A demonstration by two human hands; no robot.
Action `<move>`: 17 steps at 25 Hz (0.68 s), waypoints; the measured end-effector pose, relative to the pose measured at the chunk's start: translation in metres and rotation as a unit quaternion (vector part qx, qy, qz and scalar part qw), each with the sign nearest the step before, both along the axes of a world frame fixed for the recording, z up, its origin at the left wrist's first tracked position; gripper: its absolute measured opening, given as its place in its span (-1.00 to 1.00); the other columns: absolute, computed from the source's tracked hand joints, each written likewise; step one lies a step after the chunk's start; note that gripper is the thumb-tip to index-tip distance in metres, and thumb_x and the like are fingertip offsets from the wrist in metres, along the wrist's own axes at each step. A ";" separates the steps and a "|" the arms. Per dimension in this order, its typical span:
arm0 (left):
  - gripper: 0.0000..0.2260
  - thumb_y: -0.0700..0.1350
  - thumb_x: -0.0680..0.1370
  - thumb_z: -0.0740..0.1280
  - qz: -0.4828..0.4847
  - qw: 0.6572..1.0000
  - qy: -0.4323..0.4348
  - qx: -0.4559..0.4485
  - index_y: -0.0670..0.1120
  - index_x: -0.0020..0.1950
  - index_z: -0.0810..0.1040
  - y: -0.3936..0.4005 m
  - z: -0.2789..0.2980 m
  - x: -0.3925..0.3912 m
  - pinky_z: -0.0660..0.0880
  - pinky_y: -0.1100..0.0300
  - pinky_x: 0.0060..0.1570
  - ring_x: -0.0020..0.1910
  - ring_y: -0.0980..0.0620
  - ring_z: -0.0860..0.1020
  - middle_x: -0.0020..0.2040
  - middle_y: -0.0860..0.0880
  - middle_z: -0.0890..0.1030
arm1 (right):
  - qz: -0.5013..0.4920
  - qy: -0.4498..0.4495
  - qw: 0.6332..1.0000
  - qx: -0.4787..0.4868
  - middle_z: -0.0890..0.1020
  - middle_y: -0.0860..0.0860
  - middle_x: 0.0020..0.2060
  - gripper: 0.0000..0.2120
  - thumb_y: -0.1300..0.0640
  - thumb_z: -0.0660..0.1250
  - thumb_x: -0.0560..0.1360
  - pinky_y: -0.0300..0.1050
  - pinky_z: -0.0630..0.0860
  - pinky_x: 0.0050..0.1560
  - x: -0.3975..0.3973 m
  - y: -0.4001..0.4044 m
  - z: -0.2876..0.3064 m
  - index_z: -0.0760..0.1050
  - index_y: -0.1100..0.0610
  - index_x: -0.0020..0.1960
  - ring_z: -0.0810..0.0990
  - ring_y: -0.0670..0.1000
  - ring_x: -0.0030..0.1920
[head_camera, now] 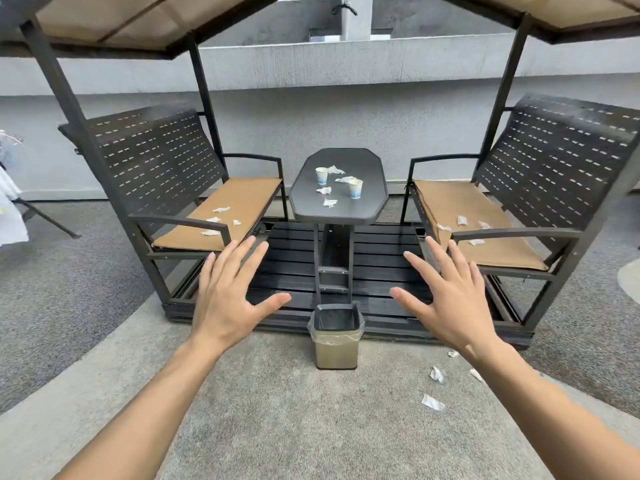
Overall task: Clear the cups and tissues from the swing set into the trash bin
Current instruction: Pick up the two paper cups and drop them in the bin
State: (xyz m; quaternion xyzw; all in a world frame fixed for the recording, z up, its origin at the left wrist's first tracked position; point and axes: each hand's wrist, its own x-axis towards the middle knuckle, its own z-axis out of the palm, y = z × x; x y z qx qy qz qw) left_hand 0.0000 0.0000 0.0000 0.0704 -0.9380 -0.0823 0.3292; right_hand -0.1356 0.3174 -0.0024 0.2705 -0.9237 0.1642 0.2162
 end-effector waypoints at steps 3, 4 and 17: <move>-0.20 0.50 0.39 0.10 0.004 1.000 -0.018 0.013 0.13 0.53 0.15 -0.041 0.001 -0.043 -0.09 -0.04 0.50 0.53 0.13 0.05 0.54 0.11 0.19 | -0.016 0.000 1.000 0.013 0.17 -0.09 0.52 -0.30 -0.51 -0.04 0.40 0.27 0.04 0.46 -0.042 -0.040 0.006 0.20 -0.24 0.45 -0.05 0.07 0.54; -0.19 0.50 0.39 0.12 0.000 0.999 -0.028 0.023 0.13 0.53 0.14 -0.056 0.003 -0.060 -0.10 -0.01 0.50 0.52 0.14 0.05 0.53 0.12 0.19 | -0.017 -0.008 1.000 0.012 0.18 -0.09 0.52 -0.29 -0.51 -0.05 0.40 0.27 0.04 0.47 -0.058 -0.055 0.009 0.18 -0.24 0.46 -0.05 0.06 0.54; -0.25 0.46 0.40 0.17 -0.030 0.998 -0.023 0.048 0.14 0.50 0.19 -0.180 0.006 -0.264 -0.02 0.10 0.47 0.46 0.18 0.16 0.47 0.16 0.27 | -0.045 -0.024 0.999 -0.012 0.23 -0.06 0.50 -0.31 -0.48 0.01 0.40 0.20 0.16 0.44 -0.248 -0.175 0.005 0.20 -0.22 0.45 0.09 0.06 0.51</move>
